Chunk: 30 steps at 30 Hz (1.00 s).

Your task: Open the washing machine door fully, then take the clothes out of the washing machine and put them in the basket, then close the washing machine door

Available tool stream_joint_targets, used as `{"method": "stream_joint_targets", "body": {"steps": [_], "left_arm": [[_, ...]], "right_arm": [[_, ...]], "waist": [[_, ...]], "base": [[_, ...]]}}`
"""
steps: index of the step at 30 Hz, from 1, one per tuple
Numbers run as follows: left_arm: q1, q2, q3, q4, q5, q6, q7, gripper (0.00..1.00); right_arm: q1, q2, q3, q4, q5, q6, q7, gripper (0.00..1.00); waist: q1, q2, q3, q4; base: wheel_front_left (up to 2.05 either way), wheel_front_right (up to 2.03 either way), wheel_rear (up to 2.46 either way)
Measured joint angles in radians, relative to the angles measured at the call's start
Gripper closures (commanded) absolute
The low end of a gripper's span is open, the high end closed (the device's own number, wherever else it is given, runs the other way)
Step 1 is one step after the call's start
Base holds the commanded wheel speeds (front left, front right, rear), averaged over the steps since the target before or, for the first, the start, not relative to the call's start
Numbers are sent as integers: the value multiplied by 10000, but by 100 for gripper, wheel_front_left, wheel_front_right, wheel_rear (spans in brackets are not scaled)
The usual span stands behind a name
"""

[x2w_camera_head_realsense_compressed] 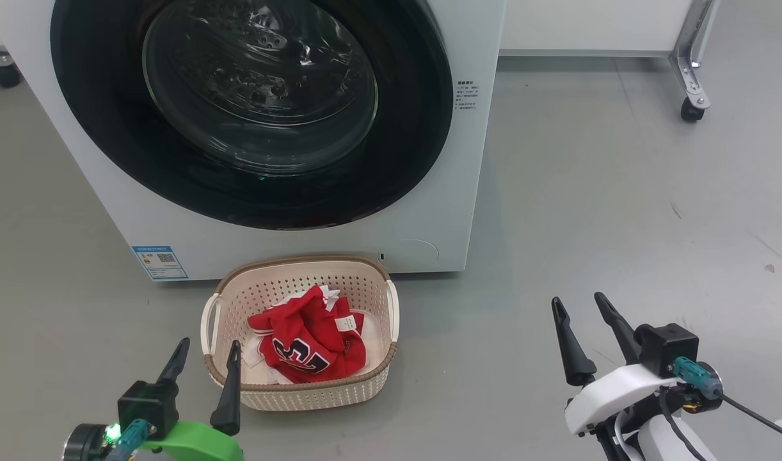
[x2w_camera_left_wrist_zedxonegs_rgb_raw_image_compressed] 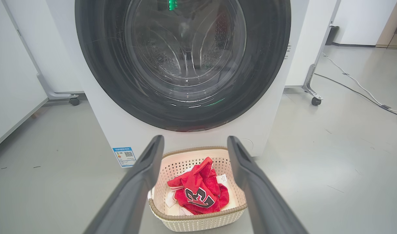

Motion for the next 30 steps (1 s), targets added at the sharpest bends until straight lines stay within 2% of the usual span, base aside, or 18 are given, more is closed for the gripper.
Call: {"method": "stream_joint_targets", "body": {"steps": [21, 22, 30], "left_arm": [[106, 82, 27, -299, 31, 58, 180, 0], [107, 82, 29, -309, 31, 59, 180, 100], [409, -244, -151, 426, 8, 58, 182, 100]], "right_arm": [[261, 40, 35, -359, 0, -92, 0, 0], [267, 40, 36, -370, 0, -94, 0, 100], [960, 180, 52, 334, -13, -88, 15, 100]], "waist": [[0, 0, -17, -37], [0, 0, -18, -41], [0, 0, -20, -42]], "base": [[0, 0, 0], [0, 0, 0], [0, 0, 0]]}}
